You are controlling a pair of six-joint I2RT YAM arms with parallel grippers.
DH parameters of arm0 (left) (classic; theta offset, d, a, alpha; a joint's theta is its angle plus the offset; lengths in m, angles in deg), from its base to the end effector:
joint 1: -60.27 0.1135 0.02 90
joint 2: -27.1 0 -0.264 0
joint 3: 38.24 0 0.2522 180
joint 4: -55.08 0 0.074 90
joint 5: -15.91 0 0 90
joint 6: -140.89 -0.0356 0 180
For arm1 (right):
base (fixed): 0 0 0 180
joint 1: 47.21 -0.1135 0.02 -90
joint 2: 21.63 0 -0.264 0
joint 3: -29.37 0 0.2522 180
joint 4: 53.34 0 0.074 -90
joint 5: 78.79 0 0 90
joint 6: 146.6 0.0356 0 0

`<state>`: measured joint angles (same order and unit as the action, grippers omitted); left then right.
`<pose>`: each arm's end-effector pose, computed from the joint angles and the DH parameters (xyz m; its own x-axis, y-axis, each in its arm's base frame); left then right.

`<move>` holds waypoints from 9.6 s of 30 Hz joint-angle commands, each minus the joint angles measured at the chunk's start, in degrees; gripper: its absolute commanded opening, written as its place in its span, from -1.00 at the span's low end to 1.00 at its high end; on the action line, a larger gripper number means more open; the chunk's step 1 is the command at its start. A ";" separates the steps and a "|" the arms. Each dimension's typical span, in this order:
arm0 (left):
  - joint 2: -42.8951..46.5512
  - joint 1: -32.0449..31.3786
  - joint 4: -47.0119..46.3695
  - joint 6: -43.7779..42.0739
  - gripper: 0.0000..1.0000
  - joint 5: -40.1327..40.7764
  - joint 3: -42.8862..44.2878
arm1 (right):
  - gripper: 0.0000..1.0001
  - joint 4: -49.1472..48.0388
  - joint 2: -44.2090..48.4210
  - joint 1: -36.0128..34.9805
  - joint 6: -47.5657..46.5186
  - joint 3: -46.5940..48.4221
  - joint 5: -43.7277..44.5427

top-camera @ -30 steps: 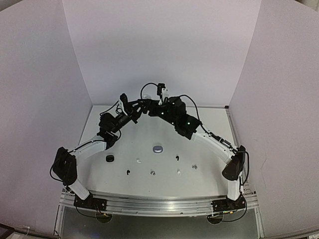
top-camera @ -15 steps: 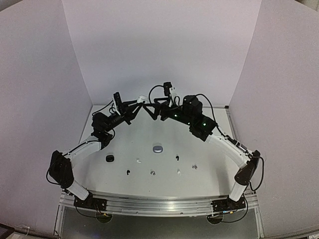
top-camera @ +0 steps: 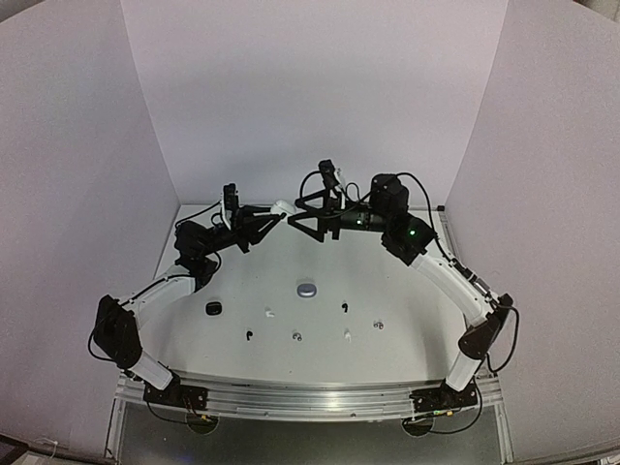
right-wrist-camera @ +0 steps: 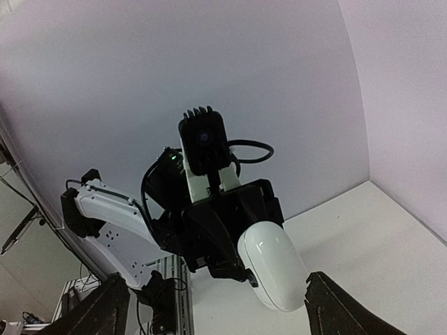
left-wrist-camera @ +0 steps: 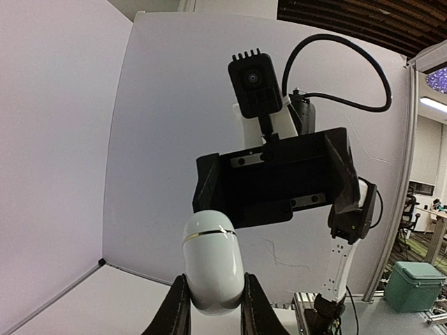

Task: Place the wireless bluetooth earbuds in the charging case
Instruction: Pass from the left arm to the right, then pass from the right arm to the left, then open the charging case, then pick up the right earbud from the center of the board.

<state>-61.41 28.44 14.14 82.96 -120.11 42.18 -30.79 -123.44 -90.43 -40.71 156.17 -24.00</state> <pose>0.2803 -0.2041 0.3955 -0.0766 -0.3864 -0.9191 0.9903 0.0779 -0.1153 0.2815 0.2927 0.4828 -0.2383 0.0831 -0.9676 -0.9504 0.1853 0.2499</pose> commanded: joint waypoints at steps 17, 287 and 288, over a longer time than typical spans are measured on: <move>2.54 -0.67 -4.13 3.69 -1.00 -3.59 0.03 | -0.24 2.04 -6.84 0.57 -0.93 7.39 -7.75; 10.64 8.35 24.79 -20.65 -1.00 -0.26 -16.27 | -0.52 58.23 -26.72 -7.40 0.69 -15.99 38.34; 10.67 8.41 24.86 -20.59 -1.00 -0.25 -16.33 | -0.52 58.27 -26.64 -7.40 0.83 -16.20 38.29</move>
<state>-51.00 36.81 41.31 62.88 -119.50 25.24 27.29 -150.12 -97.51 -40.07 140.61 13.59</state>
